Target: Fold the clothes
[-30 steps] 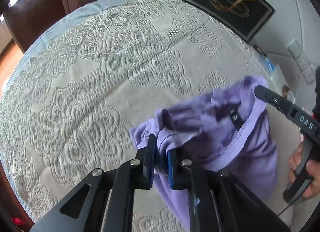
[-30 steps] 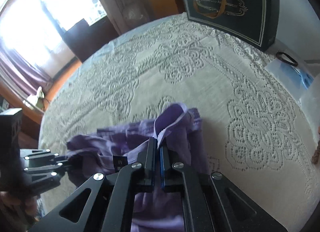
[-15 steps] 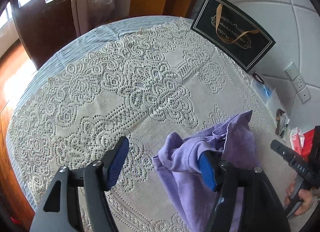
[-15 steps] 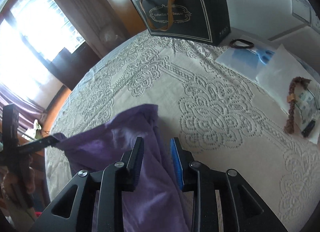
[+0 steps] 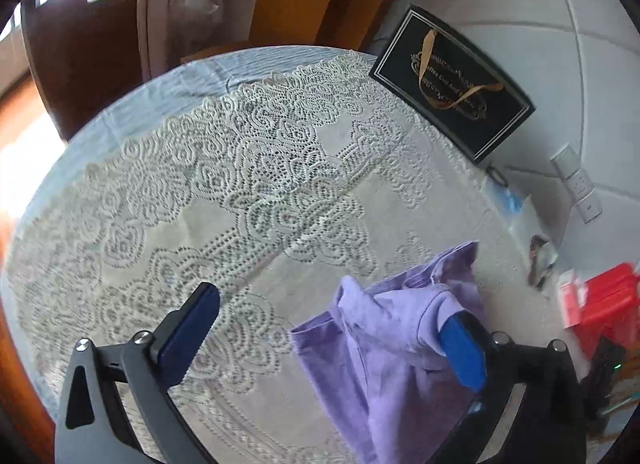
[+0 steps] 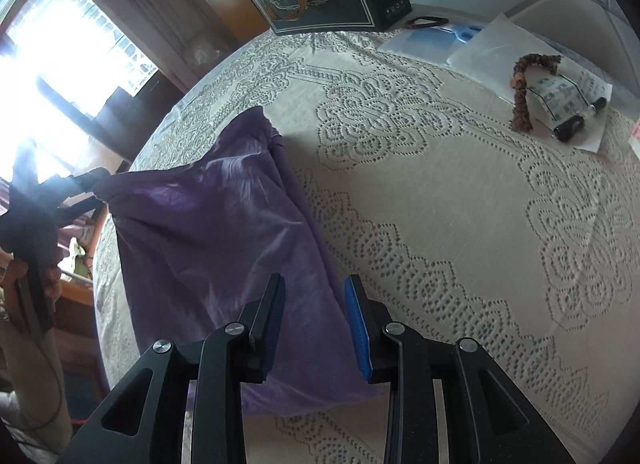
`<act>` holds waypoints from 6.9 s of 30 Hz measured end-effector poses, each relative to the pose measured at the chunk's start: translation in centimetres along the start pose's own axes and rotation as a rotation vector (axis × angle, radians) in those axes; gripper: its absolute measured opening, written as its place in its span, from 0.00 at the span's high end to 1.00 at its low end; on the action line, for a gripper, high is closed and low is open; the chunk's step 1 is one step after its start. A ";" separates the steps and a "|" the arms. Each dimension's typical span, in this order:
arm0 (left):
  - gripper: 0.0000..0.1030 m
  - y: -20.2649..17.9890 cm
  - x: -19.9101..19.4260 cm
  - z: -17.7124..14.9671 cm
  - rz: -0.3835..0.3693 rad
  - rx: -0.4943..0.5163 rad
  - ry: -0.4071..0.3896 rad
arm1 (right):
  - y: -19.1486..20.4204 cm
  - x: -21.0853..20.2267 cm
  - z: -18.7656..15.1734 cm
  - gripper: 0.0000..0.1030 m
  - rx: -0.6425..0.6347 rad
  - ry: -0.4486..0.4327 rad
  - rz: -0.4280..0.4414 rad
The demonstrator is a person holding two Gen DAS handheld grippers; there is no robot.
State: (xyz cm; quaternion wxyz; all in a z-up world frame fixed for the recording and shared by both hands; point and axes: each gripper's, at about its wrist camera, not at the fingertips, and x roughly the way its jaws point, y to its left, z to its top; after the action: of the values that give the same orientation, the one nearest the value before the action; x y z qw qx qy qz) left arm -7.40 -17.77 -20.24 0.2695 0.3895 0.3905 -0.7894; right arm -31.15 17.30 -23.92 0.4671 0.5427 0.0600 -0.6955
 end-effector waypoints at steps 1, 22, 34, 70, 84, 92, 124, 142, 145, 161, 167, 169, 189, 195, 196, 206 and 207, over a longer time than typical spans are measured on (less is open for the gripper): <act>0.00 0.8 0.2 0.1 -0.047 -0.055 0.033 | -0.1 -0.1 -0.1 0.70 0.005 -0.003 0.006; 0.00 -1.7 4.0 -0.9 -0.035 -0.062 0.171 | 1.8 2.1 -0.7 0.70 -0.033 0.043 0.057; 0.00 -6.8 1.7 -2.5 0.198 0.313 0.056 | 2.1 2.0 -0.6 0.70 -0.046 0.041 0.064; 0.39 -4.2 7.7 -8.4 0.193 0.366 0.184 | 0.0 1.8 -3.3 0.98 0.062 0.033 -0.251; 0.21 -3.9 0.5 -10.9 0.143 0.327 0.159 | 6.8 -1.0 -5.1 0.79 -0.185 -0.063 -0.095; 0.21 -4.1 3.6 -9.2 0.127 0.471 0.231 | 5.6 0.2 -5.6 0.79 -0.048 -0.025 -0.107; 0.75 -15.0 16.4 4.3 -0.114 0.948 0.367 | 4.5 0.4 -8.7 0.88 0.685 -0.207 -0.538; 0.94 -10.3 14.9 0.9 -0.086 1.065 0.397 | 13.4 5.2 -13.1 0.80 0.652 -0.135 -0.380; 0.94 -10.2 14.1 3.1 -0.070 1.025 0.307 | 13.0 4.7 -13.6 0.82 0.688 -0.143 -0.363; 0.52 -3.3 11.3 -2.5 -0.081 1.012 0.469 | 16.2 3.9 -14.4 0.87 0.620 -0.231 -0.290; 0.38 -1.9 8.7 -1.7 -0.047 0.988 0.393 | 15.6 3.7 -16.8 0.99 0.649 -0.101 -0.334; 0.31 -2.4 7.5 -1.4 -0.087 0.953 0.354 | 15.4 2.2 -16.9 0.94 0.647 -0.156 -0.338; 0.01 -1.8 4.6 -4.0 -0.011 0.930 0.261 | 10.5 0.3 -15.7 0.66 0.659 -0.228 -0.394; 0.00 -0.6 7.9 -5.1 -0.034 0.806 0.353 | 9.7 -1.8 -15.7 0.51 0.628 -0.274 -0.378; 0.00 -0.9 8.6 -5.5 -0.022 0.795 0.353 | 9.5 -1.8 -15.4 0.51 0.623 -0.277 -0.373; 0.26 -4.7 10.0 -8.3 0.042 0.808 0.342 | 5.4 0.9 -10.9 0.41 0.579 -0.253 -0.425; 0.34 -5.1 9.8 -8.8 0.030 0.837 0.353 | 5.2 1.5 -10.5 0.41 0.573 -0.241 -0.430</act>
State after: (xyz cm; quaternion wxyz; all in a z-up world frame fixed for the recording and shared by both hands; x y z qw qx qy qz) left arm -12.98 -8.84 -29.73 0.0295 0.5990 0.0719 -0.7970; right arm -20.06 19.74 -27.23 0.1435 0.5405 -0.0801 -0.8251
